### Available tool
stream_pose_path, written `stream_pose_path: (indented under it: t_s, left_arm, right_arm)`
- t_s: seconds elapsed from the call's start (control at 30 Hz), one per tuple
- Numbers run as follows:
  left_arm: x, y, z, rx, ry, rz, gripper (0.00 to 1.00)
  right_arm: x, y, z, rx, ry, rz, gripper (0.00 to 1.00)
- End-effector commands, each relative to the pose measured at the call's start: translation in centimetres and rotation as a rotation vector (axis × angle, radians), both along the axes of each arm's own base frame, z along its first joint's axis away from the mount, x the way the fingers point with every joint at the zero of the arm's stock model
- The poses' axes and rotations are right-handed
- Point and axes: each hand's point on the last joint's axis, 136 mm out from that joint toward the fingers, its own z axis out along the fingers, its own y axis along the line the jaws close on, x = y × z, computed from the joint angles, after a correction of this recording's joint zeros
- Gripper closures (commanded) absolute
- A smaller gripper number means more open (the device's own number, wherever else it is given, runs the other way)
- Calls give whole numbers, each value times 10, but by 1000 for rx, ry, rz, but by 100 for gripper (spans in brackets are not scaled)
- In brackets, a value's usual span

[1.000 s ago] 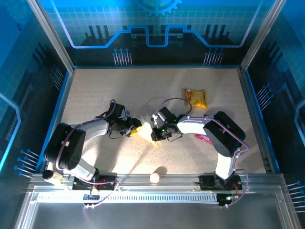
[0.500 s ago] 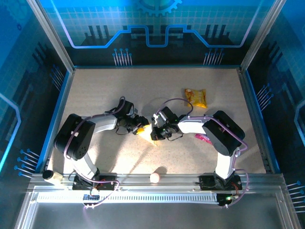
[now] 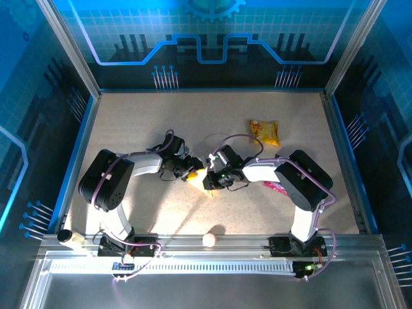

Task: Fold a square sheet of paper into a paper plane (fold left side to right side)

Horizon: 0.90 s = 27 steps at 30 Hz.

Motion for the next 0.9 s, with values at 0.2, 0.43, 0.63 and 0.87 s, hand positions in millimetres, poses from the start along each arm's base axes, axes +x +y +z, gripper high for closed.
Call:
stream_pose_path:
  t_s: [0.2, 0.43, 0.63, 0.87]
  left_arm:
    - [0, -2, -17, 59, -13, -61, 53]
    - [-1, -24, -19, 25, -31, -153, 53]
    - [-2, -47, -17, 5, -51, -253, 53]
    - [1, -51, -16, 2, -60, -250, 53]
  right_arm:
    - [-2, -18, 29, 20, -29, -32, 72]
    - [4, -58, 45, 55, -42, -105, 65]
    - [13, -83, 55, 173, -32, -175, 63]
    - [28, -75, 55, 267, -19, -213, 62]
